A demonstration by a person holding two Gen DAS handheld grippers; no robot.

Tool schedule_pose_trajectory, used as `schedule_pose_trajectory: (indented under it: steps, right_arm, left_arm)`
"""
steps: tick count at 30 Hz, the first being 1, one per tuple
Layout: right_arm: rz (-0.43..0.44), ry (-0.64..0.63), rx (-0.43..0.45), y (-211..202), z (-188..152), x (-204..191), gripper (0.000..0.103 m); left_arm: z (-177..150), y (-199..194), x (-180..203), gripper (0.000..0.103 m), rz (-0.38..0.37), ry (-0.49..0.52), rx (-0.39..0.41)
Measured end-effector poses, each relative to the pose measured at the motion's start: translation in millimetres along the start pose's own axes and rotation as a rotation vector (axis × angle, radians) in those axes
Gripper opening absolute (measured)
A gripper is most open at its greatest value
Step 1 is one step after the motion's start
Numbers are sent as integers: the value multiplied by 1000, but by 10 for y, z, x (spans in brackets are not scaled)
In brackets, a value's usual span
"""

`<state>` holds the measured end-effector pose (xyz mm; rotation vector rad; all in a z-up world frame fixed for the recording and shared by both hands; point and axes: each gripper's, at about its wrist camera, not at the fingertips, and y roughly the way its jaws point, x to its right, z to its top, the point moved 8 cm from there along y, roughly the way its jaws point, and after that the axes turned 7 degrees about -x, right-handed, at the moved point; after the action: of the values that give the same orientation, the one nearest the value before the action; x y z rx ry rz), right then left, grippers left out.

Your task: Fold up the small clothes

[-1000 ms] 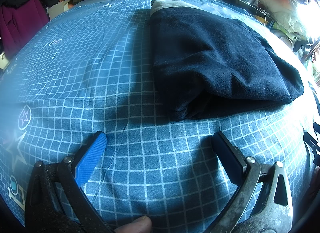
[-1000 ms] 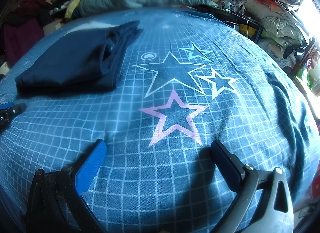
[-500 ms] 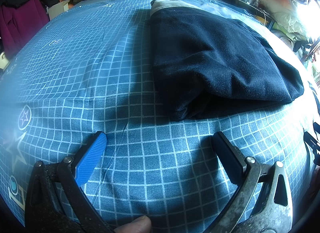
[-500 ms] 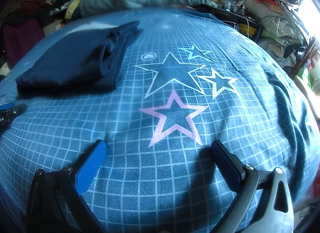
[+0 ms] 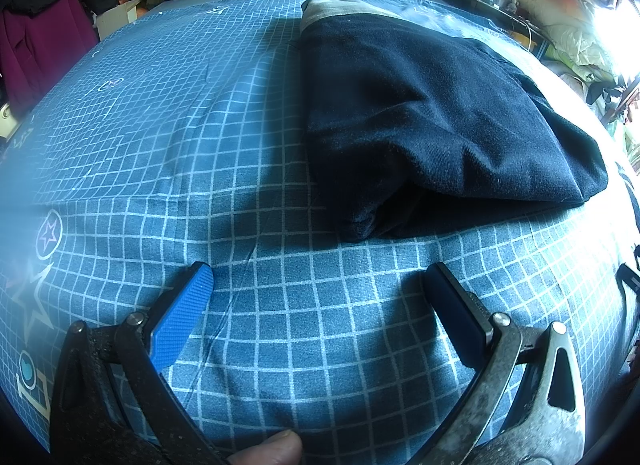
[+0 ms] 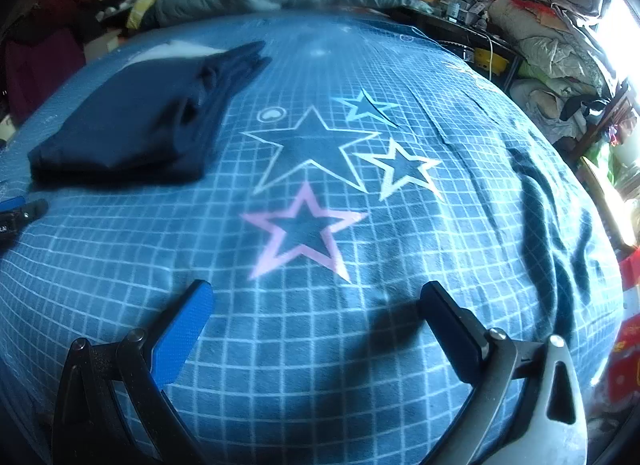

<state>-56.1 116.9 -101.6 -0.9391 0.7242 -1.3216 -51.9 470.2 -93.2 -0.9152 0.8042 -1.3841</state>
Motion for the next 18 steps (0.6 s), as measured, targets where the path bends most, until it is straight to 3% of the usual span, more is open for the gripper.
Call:
schedule_pose_trajectory:
  steps: [2, 18]
  right_arm:
    - [47, 49, -8, 64, -67, 60, 103]
    - [-38, 93, 8, 72, -26, 54, 103]
  left_arm:
    - [-4, -3, -10, 103, -1, -1, 1]
    - [6, 11, 19, 103, -1, -2, 1]
